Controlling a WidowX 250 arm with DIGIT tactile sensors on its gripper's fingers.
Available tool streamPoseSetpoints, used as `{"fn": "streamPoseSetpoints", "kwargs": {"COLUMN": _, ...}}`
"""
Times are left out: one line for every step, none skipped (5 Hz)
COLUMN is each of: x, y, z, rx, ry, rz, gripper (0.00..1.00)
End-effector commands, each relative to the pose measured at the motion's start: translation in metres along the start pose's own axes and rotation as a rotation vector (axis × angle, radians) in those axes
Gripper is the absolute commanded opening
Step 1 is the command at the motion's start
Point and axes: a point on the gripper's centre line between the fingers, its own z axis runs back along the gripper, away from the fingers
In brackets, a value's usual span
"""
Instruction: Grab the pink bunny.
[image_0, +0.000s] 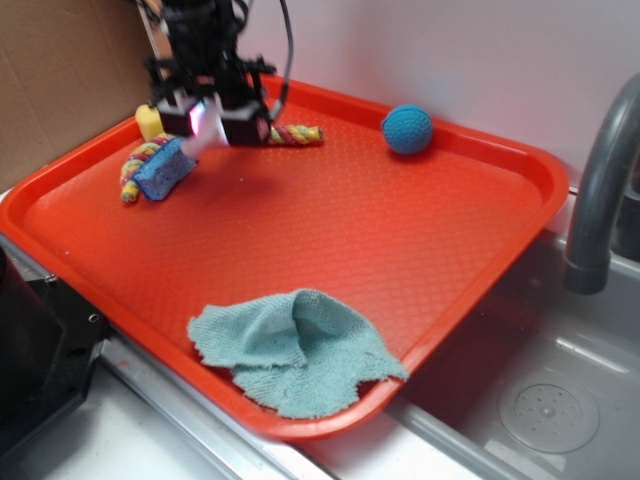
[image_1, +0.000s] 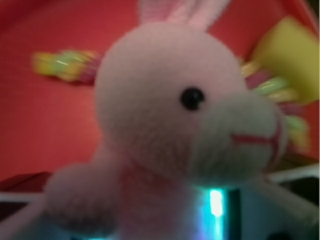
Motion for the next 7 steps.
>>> {"fn": "streamPoseSetpoints", "kwargs": {"x": -0.043, "y": 0.006, "z": 0.112, "rx": -0.005, "ry": 0.045, "rz": -0.095, "gripper": 0.00}}
{"fn": "streamPoseSetpoints", "kwargs": {"x": -0.065, "y": -0.003, "z": 0.123, "rx": 0.005, "ry": 0.060, "rz": -0.168, "gripper": 0.00}}
{"fn": "streamPoseSetpoints", "kwargs": {"x": -0.076, "y": -0.012, "z": 0.125, "rx": 0.008, "ry": 0.025, "rz": -0.286, "gripper": 0.00}}
{"fn": "streamPoseSetpoints", "kwargs": {"x": -0.078, "y": -0.019, "z": 0.116, "rx": 0.045, "ry": -0.110, "rz": -0.414, "gripper": 0.00}}
{"fn": "streamPoseSetpoints", "kwargs": {"x": -0.062, "y": -0.015, "z": 0.105, "rx": 0.013, "ry": -0.071, "rz": -0.409, "gripper": 0.00}}
{"fn": "streamPoseSetpoints", "kwargs": {"x": -0.058, "y": -0.013, "z": 0.101, "rx": -0.032, "ry": -0.055, "rz": -0.379, "gripper": 0.00}}
{"fn": "streamPoseSetpoints", "kwargs": {"x": -0.057, "y": -0.010, "z": 0.088, "rx": -0.055, "ry": -0.015, "rz": -0.348, "gripper": 0.00}}
